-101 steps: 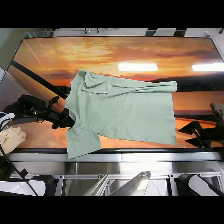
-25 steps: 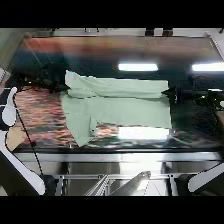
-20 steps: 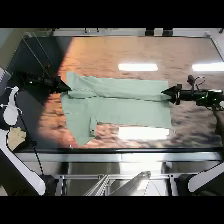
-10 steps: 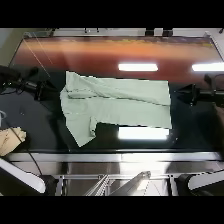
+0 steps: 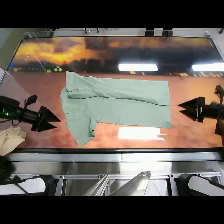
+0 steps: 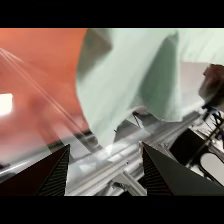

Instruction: Fold the shirts.

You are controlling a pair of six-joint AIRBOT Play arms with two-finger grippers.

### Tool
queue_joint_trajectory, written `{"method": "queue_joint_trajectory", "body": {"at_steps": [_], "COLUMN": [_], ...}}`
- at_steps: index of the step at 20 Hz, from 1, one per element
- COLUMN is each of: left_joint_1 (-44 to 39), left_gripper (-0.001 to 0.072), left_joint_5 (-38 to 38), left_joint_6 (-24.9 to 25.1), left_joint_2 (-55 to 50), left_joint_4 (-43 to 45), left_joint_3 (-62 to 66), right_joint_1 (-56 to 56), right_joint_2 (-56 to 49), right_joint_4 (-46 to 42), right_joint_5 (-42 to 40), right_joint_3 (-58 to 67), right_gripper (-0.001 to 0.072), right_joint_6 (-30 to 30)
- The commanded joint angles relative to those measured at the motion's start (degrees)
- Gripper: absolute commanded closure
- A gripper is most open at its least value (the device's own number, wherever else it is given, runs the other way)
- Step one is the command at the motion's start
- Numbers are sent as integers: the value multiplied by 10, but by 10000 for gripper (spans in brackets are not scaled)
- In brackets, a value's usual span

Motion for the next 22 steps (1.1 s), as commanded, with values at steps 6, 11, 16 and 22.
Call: {"method": "queue_joint_trajectory", "body": {"at_steps": [6,11,16,22], "left_joint_1": [-136,-183,-165,-78], "left_gripper": [235,236,237,236], "left_joint_5": [-166,-219,-125,-210], "left_joint_6": [-42,-68,-67,-69], "left_joint_2": [0,-35,-6,88], "left_joint_4": [-3,-2,44,85], "left_joint_3": [-36,13,12,-54], "right_joint_1": [0,-1,-1,-1], "right_joint_2": [57,57,57,57], "right_joint_4": [2,2,1,2], "right_joint_5": [-11,12,17,16], "right_joint_3": [-63,-62,-62,-62], "right_gripper": [265,172,172,172], "right_joint_6": [-12,-12,-12,-15]}}
